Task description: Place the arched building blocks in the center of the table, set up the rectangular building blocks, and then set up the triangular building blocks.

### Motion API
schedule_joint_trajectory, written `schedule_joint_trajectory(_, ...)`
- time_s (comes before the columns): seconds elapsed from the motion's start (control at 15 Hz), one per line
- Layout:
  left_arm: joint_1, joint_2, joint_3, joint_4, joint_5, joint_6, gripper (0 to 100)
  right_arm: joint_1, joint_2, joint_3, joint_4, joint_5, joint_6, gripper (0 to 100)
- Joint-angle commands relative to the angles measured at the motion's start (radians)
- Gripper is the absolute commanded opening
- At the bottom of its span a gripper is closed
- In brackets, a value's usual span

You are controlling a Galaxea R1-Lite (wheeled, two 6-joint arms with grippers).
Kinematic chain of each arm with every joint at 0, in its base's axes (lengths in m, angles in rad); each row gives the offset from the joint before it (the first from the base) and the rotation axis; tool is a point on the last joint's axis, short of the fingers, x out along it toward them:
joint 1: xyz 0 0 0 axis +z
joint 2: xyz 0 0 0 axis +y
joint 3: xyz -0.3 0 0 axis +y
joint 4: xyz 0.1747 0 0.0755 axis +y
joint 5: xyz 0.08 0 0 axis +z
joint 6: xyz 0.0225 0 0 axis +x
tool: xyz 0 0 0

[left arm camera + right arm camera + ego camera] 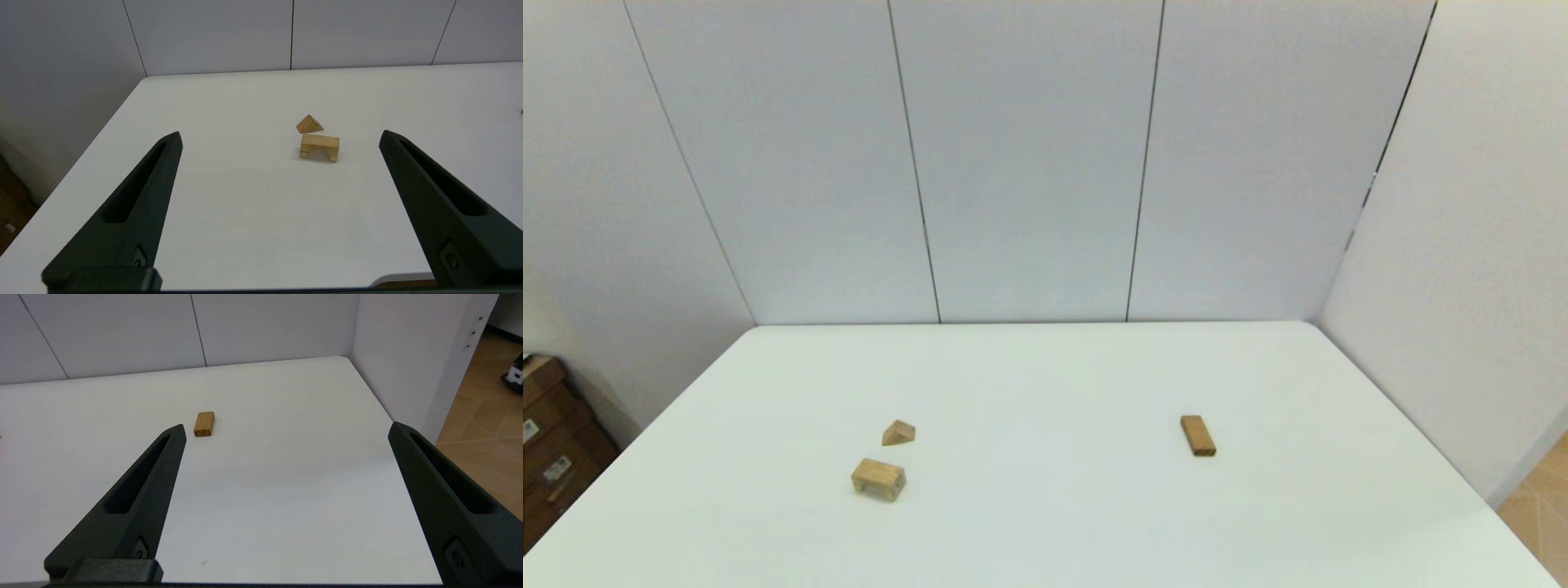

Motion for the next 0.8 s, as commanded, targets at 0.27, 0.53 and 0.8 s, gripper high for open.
schedule_joint_trajectory(0.27, 0.0, 0.0, 0.0, -0.001, 0.0, -0.001, 100, 0.0, 0.001, 0.0, -0.001, -0.002, 0.0, 100)
schedule_joint_trajectory(0.53, 0.0, 0.0, 0.0, -0.001, 0.0, -0.001, 100, 0.0, 0.001, 0.0, -0.001, 0.0, 0.0, 100)
schedule_joint_trajectory(0.8, 0.0, 0.0, 0.0, -0.001, 0.0, -0.001, 100, 0.0, 0.001, 0.0, -0.001, 0.0, 0.0, 100)
